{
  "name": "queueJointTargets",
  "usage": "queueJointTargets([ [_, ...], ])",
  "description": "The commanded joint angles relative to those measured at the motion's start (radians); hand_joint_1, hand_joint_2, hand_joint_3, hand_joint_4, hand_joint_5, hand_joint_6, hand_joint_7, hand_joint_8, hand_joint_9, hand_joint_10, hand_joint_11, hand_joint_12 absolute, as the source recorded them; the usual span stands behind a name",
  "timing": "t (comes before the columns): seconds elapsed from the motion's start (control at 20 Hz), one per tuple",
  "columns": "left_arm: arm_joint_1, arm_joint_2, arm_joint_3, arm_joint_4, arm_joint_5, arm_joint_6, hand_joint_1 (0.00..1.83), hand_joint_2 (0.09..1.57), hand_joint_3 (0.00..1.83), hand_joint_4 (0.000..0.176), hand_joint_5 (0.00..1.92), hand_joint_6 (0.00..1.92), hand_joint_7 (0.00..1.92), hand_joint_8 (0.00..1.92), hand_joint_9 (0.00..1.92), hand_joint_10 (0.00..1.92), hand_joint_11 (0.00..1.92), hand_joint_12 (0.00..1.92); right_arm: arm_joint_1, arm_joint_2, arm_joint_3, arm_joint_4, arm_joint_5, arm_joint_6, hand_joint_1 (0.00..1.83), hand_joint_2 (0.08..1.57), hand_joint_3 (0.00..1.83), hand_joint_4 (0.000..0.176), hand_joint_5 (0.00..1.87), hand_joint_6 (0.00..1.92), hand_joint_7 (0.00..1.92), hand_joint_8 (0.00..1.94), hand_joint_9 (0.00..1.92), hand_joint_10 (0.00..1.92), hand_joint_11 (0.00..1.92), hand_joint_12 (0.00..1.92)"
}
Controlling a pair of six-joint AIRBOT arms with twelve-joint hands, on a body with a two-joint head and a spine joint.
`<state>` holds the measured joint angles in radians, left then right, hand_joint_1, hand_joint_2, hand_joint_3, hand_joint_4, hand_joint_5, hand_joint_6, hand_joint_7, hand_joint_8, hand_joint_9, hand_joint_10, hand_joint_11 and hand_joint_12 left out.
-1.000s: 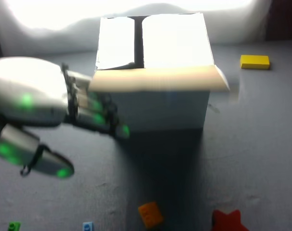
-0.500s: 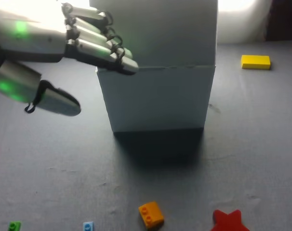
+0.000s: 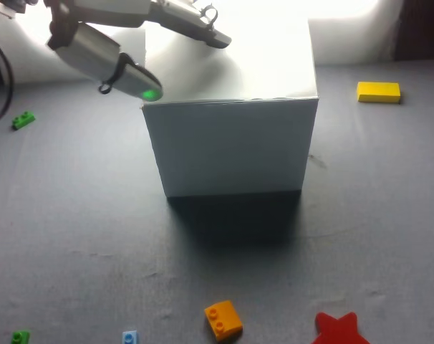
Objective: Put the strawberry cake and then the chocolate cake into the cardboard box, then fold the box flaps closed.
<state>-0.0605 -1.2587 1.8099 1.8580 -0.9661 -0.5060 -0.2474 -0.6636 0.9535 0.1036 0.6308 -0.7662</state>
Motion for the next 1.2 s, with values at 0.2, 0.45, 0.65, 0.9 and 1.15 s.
queueJointTargets([
  [0.2,0.071,-0.019,0.039,-0.061,-0.01,-0.001,0.31,1.27,0.0,0.048,0.26,0.01,0.26,0.0,0.34,0.0,0.0,1.16,0.006,0.012,0.004,0.008,0.126,0.005,1.12,0.99,0.0,0.01,0.06,0.0,0.14,0.01,0.14,0.01,0.0,0.43],
  [0.45,0.056,-0.009,0.043,-0.06,-0.01,-0.006,0.3,1.28,0.0,0.045,0.26,0.0,0.26,0.0,0.34,0.0,0.0,1.16,0.004,0.012,0.004,0.007,0.126,0.005,1.11,0.99,0.0,0.015,0.06,0.0,0.12,0.0,0.13,0.0,0.0,0.3],
  [0.65,-0.021,0.011,0.038,-0.037,-0.018,-0.027,0.3,1.27,0.0,0.039,0.25,0.0,0.28,0.0,0.34,0.0,0.0,1.14,0.004,0.012,0.004,0.006,0.126,0.005,1.14,0.99,0.0,0.016,0.04,0.01,0.1,0.0,0.1,0.01,0.0,0.15],
  [0.9,-0.127,0.104,-0.046,0.053,-0.037,-0.067,0.24,1.29,0.01,0.038,0.21,0.0,0.27,0.0,0.32,0.0,0.0,1.16,0.0,0.013,0.004,0.004,0.126,0.005,1.08,1.02,0.0,0.018,0.02,0.0,0.1,0.01,0.1,0.01,0.01,0.01],
  [1.15,-0.188,0.244,-0.157,0.187,-0.079,-0.129,0.26,1.29,0.0,0.036,0.22,0.0,0.28,0.0,0.33,0.0,0.0,1.17,-0.005,0.015,0.004,0.0,0.126,0.005,1.12,0.98,0.0,0.01,0.06,0.0,0.12,0.0,0.12,0.01,0.0,0.22],
])
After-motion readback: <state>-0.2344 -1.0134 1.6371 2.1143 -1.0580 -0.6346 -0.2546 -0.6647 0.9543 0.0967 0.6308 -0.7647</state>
